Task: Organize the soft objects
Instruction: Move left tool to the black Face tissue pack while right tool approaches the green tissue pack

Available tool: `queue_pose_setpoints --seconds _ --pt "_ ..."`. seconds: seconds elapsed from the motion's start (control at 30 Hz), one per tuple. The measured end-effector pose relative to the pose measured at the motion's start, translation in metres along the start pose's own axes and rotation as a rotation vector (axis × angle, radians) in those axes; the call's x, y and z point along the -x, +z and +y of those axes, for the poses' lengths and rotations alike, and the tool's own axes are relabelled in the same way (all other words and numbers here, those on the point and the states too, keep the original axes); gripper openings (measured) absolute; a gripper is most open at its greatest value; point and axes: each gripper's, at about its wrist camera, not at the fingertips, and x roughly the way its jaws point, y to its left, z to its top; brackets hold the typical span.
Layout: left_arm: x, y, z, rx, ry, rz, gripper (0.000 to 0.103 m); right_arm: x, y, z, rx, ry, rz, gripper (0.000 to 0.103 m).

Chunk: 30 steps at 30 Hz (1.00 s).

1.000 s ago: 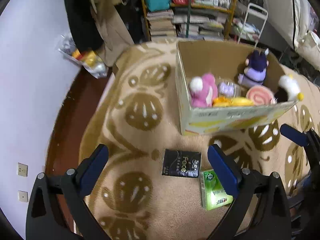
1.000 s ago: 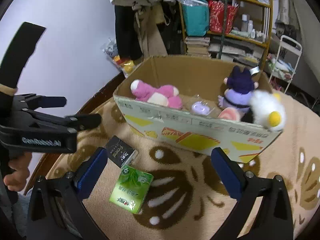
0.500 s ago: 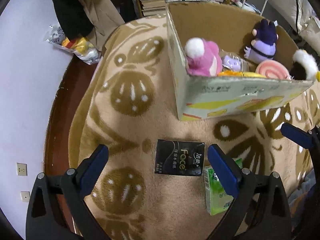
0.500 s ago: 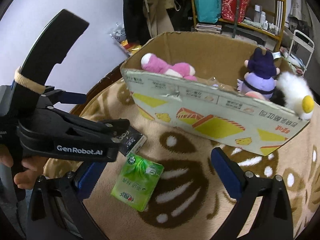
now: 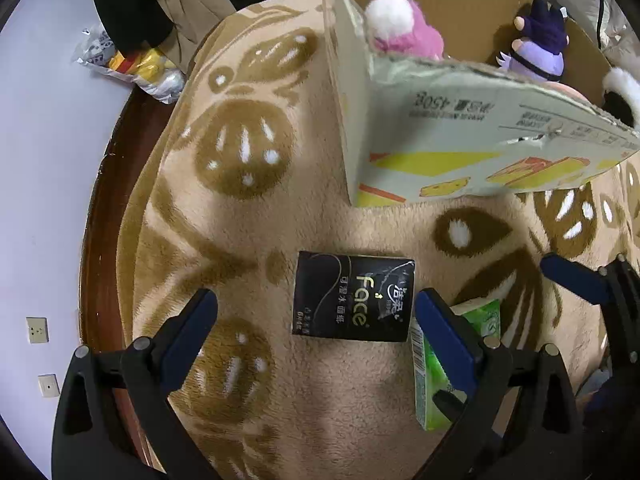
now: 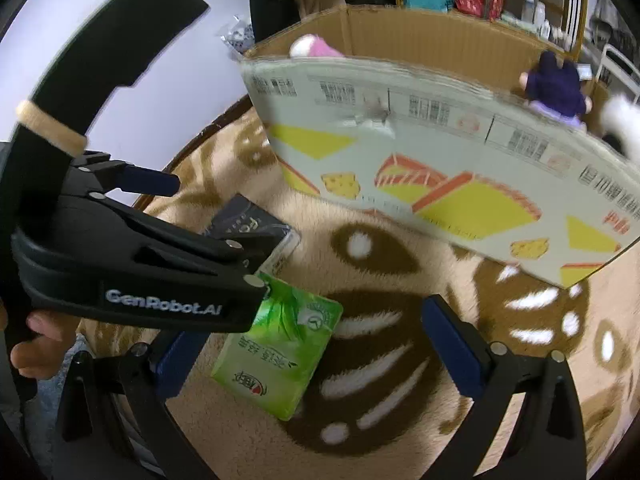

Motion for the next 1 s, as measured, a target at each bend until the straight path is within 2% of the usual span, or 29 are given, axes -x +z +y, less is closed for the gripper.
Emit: queue_pose_setpoints --seconds 0.23,0.5,0.73,0.9,0.97,1.0 --pt "-0.012 0.002 0.0 -0.001 -0.009 0.032 0.098 -0.019 -0.005 -0.001 0.002 0.012 0.058 0.103" --pt "-0.025 0.003 0.001 0.013 0.0 0.062 0.098 -0.024 -0.009 0.009 0.026 -0.002 0.077 0.103" --pt "-0.027 0.002 -0.006 -0.009 -0.014 0.07 0.087 -0.036 -0.008 0.013 0.03 -0.015 0.103 0.103" --pt "-0.026 -0.002 -0.011 -0.032 0.003 0.069 0.082 -0.035 -0.007 0.007 0.022 -0.016 0.128 0.103" --pt "-0.025 -0.003 -0.013 -0.026 -0.015 0.074 0.074 -0.034 -0.007 0.004 0.009 -0.015 0.138 0.099" --pt "-0.025 -0.005 -0.014 -0.021 -0.026 0.078 0.073 -0.032 -0.009 0.001 -0.006 -0.009 0.145 0.096"
